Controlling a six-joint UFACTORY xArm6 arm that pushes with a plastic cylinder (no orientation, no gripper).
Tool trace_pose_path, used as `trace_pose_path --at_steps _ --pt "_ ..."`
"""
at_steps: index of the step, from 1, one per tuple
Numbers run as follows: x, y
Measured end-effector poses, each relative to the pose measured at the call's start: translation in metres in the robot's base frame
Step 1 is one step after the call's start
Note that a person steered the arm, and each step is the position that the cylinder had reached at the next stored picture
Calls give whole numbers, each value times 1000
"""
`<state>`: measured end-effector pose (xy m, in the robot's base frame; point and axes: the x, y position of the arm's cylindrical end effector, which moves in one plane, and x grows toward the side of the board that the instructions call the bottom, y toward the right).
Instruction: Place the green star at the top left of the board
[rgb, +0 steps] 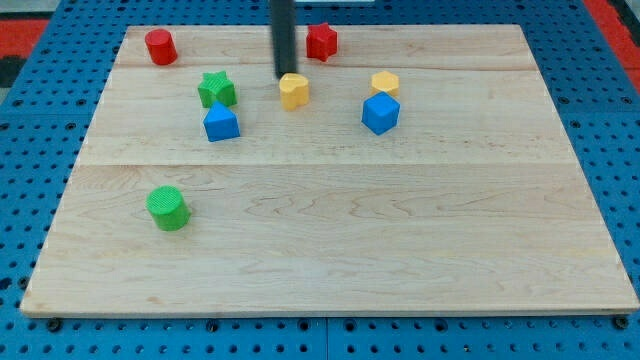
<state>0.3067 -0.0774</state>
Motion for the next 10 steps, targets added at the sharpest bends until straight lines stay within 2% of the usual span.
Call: trace_pose_path --at_steps 1,3,4,5,6,7,8,9,10 --pt "6 -87" --pt "35 -136" --pt "35 -127" --pt "35 -219" --pt "54 -224" --pt "116 -194" --pt "81 -190" --pt "44 -145" --pt "45 -132"
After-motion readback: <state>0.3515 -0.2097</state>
